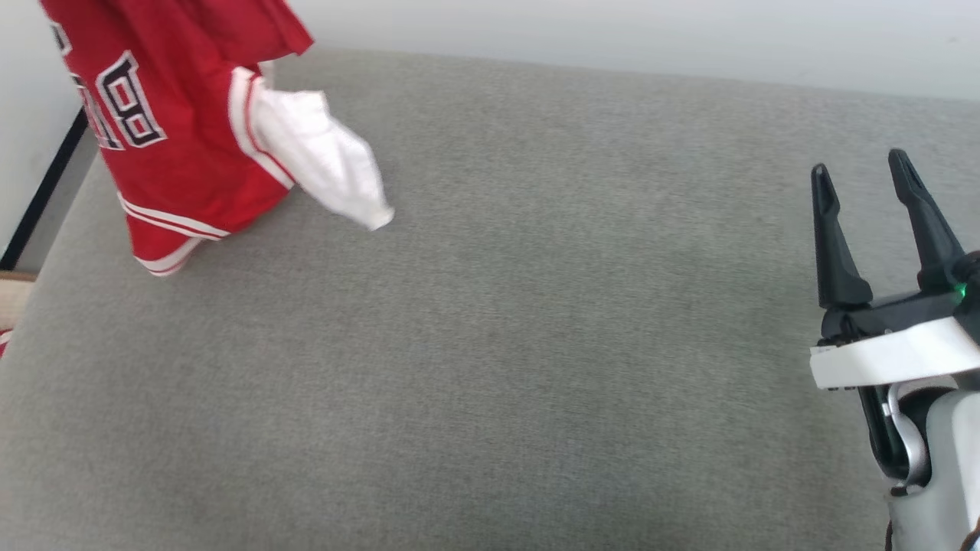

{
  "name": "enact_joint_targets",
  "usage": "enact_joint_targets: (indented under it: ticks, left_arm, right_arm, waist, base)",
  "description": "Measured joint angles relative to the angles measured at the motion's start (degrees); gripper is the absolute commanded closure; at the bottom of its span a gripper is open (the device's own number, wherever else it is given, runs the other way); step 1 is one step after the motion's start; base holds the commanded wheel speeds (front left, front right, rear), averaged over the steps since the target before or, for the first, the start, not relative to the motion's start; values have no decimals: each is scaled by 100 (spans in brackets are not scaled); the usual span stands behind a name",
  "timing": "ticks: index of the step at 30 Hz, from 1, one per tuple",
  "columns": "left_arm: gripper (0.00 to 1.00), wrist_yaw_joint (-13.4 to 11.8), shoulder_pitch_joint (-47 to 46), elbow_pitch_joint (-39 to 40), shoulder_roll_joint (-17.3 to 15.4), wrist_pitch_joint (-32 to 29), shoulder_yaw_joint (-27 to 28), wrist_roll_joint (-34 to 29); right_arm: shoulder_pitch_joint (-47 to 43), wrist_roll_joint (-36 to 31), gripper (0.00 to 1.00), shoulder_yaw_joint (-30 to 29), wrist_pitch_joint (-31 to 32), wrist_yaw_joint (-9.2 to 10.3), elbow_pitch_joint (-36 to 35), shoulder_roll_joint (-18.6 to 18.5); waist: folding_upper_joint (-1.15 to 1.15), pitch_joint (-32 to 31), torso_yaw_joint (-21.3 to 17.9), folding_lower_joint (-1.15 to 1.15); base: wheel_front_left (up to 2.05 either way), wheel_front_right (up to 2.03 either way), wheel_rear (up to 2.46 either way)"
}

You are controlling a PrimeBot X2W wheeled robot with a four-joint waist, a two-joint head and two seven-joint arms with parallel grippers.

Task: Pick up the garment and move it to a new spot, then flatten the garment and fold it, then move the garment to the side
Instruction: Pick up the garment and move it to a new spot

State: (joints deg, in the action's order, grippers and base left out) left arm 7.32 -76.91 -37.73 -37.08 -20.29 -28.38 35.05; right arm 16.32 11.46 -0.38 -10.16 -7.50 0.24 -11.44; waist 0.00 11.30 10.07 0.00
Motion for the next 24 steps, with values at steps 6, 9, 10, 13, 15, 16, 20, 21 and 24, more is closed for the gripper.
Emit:
enact_joint_targets:
  ticks: [6, 9, 10, 13, 15, 16, 20, 21, 24]
  left_arm:
    - [100, -29, 149, 1022, -52, -515, -198, 97]
    - [100, -107, 247, 1591, -40, -832, -267, 160]
    - [100, -123, 294, 1785, -51, -905, -294, 167]
    - [100, -216, 449, 2298, -59, -1206, -343, 318]
    - [100, -341, 564, 2626, -16, -1473, -417, 377]
    - [100, -383, 641, 2775, -2, -1606, -483, 396]
    - [100, -550, 1008, 3299, 58, -2101, -623, 672]
    - [100, -612, 1113, 3383, 69, -2228, -656, 762]
    - [100, -757, 1531, 3576, 77, -2530, -837, 868]
  right_arm:
    - [-131, -31, 0, -162, -54, 1, -62, 100]
    - [-182, -34, 0, -214, -73, 1, -94, 158]
    - [-183, -35, 0, -221, -93, 1, -114, 181]
    - [-218, -36, 0, -246, -116, 0, -113, 230]
    - [-257, -36, 0, -236, -142, 0, -105, 271]
    - [-270, -36, 0, -237, -148, 0, -98, 288]
    - [-284, -27, 0, -171, -198, 1, -45, 377]
    - [-285, -24, 0, -157, -207, 0, -25, 394]
    - [-286, 21, 0, -110, -248, 1, 36, 436]
  waist:
    - [0, -91, -300, 0]
    - [0, -114, -487, 0]
    - [0, -116, -553, 0]
    - [0, -120, -758, 0]
    - [0, -113, -905, 0]
    - [0, -107, -978, 0]
    - [0, -62, -1270, 0]
    - [0, -46, -1342, 0]
    - [0, 15, -1552, 0]
  base:
    - [0, 0, 0]
    - [0, 0, 0]
    - [0, 0, 0]
    - [0, 0, 0]
    - [0, 0, 0]
    - [0, 0, 0]
    - [0, 0, 0]
    - [0, 0, 0]
    - [0, 0, 0]
